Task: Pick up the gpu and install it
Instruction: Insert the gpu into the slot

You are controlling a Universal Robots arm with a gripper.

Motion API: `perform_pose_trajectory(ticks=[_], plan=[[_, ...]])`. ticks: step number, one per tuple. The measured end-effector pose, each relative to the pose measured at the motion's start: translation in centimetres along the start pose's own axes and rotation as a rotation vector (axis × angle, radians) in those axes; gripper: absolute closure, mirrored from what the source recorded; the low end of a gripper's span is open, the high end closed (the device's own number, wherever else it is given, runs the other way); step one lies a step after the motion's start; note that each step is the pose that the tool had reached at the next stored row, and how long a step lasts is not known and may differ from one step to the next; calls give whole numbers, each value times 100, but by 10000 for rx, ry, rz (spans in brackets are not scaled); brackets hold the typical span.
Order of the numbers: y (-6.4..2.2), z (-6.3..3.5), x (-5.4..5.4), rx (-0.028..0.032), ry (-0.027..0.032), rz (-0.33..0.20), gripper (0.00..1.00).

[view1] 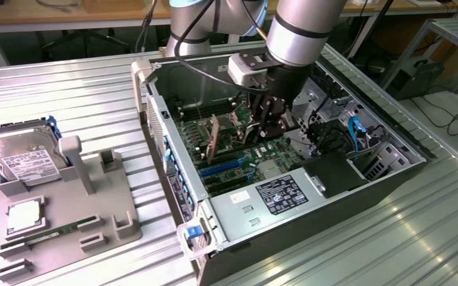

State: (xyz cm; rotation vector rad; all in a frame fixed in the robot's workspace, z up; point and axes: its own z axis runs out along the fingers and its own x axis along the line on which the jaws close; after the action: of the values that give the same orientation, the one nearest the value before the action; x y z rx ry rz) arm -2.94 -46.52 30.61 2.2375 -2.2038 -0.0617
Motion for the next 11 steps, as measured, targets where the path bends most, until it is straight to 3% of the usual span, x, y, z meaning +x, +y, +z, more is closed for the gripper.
perform_pose_trajectory(ticks=[2,4,6,11], plan=[[11,15,1,19,-19,-3,73],[28,29,0,107,-20,-6,73],[62,46,-1,142,-18,-6,73],[191,122,-7,157,-21,-7,73]])
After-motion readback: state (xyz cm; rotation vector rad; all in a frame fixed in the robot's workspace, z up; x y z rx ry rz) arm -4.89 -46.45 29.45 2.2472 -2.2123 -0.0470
